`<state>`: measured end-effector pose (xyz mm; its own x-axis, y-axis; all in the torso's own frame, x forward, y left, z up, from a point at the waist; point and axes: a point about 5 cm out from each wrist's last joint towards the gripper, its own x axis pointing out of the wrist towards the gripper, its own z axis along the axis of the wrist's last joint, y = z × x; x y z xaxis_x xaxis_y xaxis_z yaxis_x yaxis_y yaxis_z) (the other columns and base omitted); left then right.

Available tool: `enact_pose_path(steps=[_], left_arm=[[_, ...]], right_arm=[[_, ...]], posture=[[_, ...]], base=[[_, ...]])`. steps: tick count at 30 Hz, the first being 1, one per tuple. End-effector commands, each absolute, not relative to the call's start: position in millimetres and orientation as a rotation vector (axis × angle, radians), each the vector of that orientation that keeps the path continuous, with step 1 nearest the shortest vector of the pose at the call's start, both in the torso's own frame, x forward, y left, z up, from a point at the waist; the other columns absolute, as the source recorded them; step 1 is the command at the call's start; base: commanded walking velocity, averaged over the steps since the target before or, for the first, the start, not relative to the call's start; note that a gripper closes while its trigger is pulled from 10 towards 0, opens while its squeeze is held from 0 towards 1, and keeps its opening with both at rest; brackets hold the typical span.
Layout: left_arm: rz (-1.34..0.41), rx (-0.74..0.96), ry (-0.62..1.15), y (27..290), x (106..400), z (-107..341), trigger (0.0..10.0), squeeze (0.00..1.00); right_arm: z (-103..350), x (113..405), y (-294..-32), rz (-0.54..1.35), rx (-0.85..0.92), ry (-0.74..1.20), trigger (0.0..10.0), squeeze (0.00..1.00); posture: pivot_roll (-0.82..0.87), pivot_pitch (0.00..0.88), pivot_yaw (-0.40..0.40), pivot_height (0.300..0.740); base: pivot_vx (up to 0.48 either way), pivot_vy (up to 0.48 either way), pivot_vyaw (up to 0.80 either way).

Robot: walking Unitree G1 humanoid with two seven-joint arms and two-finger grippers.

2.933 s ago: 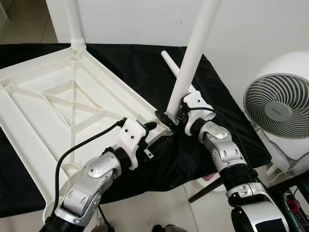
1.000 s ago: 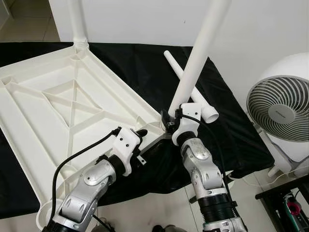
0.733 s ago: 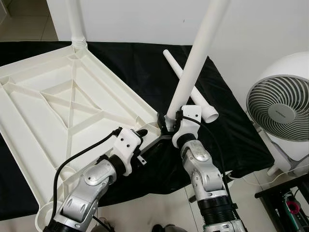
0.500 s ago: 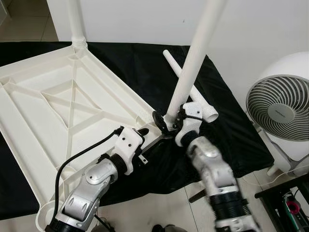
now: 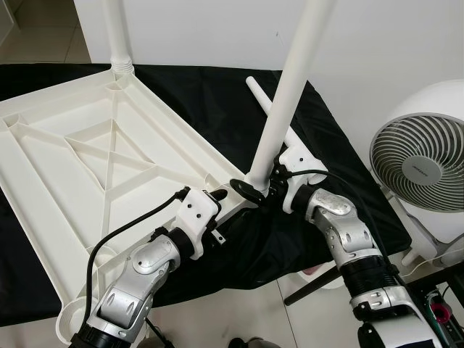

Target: Building children table

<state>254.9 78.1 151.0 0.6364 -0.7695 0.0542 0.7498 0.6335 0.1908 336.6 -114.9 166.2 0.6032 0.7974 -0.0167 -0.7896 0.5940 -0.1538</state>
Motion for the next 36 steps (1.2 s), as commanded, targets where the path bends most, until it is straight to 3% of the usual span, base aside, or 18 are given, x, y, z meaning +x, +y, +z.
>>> enact_pose_path(steps=[1, 2, 3, 14, 15, 19, 36], left_arm=[[-0.891, 0.164, -0.128, 75.7, 253.3, 148.4, 10.0, 0.00], [-0.889, 0.163, -0.128, 75.4, 253.5, 148.4, 10.0, 0.00], [-0.889, 0.163, -0.130, 75.1, 253.8, 148.5, 10.0, 0.00], [-0.899, 0.162, -0.137, 73.7, 255.5, 149.8, 10.0, 0.00], [-0.904, 0.162, -0.135, 73.6, 255.2, 149.8, 10.0, 0.00], [-0.906, 0.162, -0.134, 73.5, 255.0, 149.7, 10.0, 0.00], [-0.918, 0.151, -0.118, 71.0, 249.5, 146.5, 10.0, 0.00]], right_arm=[[155.3, 334.2, -112.9, 0.968, -0.155, -0.009, 4.9, 0.00], [155.2, 335.4, -113.8, 0.970, -0.152, -0.009, 2.0, 0.00], [155.1, 337.2, -115.4, 0.980, -0.145, -0.008, 0.0, 0.00], [150.4, 340.5, -126.3, 0.976, -0.125, 0.003, 0.0, 0.00], [148.5, 340.6, -126.9, 0.936, -0.110, 0.013, 9.6, 0.00], [147.1, 340.9, -127.2, 0.909, -0.101, 0.019, 10.0, 0.00], [130.6, 326.8, -108.0, 0.247, 0.064, 0.007, 10.0, 0.00]], posture=[[0.12, 0.094, -0.123, 0.740], [0.13, 0.091, -0.125, 0.740], [0.12, 0.090, -0.126, 0.740], [0.10, 0.093, -0.115, 0.740], [0.10, 0.095, -0.115, 0.740], [0.10, 0.095, -0.115, 0.740], [0.09, 0.115, -0.117, 0.740]], base=[[0.000, 0.000, 0.00], [0.000, 0.000, 0.00], [0.000, 0.000, 0.00], [0.000, 0.000, 0.00], [0.000, 0.000, 0.00], [0.000, 0.000, 0.00], [0.000, 0.000, 0.00]])
